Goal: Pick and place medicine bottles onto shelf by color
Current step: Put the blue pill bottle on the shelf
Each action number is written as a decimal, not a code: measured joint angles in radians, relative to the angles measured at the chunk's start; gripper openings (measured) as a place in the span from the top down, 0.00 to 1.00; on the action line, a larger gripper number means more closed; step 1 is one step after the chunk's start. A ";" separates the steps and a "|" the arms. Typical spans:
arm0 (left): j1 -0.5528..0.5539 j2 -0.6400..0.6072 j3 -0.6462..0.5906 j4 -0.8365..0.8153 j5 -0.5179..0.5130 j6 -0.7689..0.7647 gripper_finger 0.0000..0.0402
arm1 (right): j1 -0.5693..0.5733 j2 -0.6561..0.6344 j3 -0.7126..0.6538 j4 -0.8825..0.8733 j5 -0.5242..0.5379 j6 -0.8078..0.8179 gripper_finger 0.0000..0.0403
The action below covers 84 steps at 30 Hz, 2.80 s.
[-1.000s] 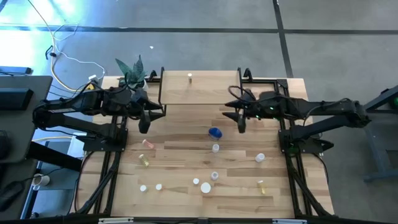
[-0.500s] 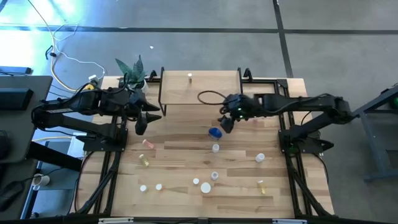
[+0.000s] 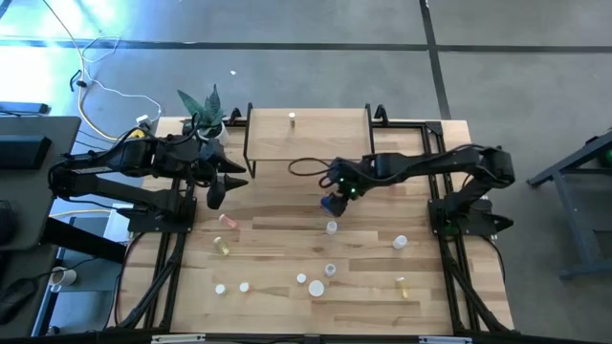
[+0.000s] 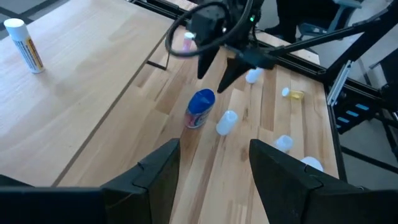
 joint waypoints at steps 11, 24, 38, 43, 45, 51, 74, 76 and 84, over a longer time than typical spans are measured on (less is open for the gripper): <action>0.000 0.000 0.000 0.001 -0.003 -0.010 0.54 | 0.039 0.067 0.000 0.021 0.088 -0.020 0.34; 0.000 0.000 0.000 0.001 -0.007 -0.009 0.54 | 0.042 0.137 0.000 0.026 0.141 -0.034 0.39; 0.000 0.001 0.000 0.000 -0.007 -0.008 0.54 | 0.039 0.138 0.030 -0.028 0.083 0.002 0.61; 0.000 0.001 0.000 0.000 -0.007 -0.008 0.54 | 0.039 0.138 0.131 -0.118 0.086 -0.071 0.60; 0.000 0.001 0.000 0.000 -0.007 -0.008 0.54 | 0.035 0.139 0.168 -0.155 0.086 -0.104 0.59; 0.000 0.001 0.000 0.000 -0.007 -0.008 0.54 | 0.017 0.138 0.299 -0.260 0.082 -0.181 0.59; 0.000 0.001 0.000 0.001 -0.016 -0.008 0.54 | -0.360 0.137 0.722 -0.485 -0.016 -0.792 0.59; 0.000 0.001 0.000 0.001 -0.016 -0.008 0.54 | -0.409 0.136 0.737 -0.499 -0.016 -0.853 0.59; 0.000 0.001 0.000 0.001 -0.042 -0.010 0.54 | -0.590 0.137 0.745 -0.552 -0.056 -1.016 0.58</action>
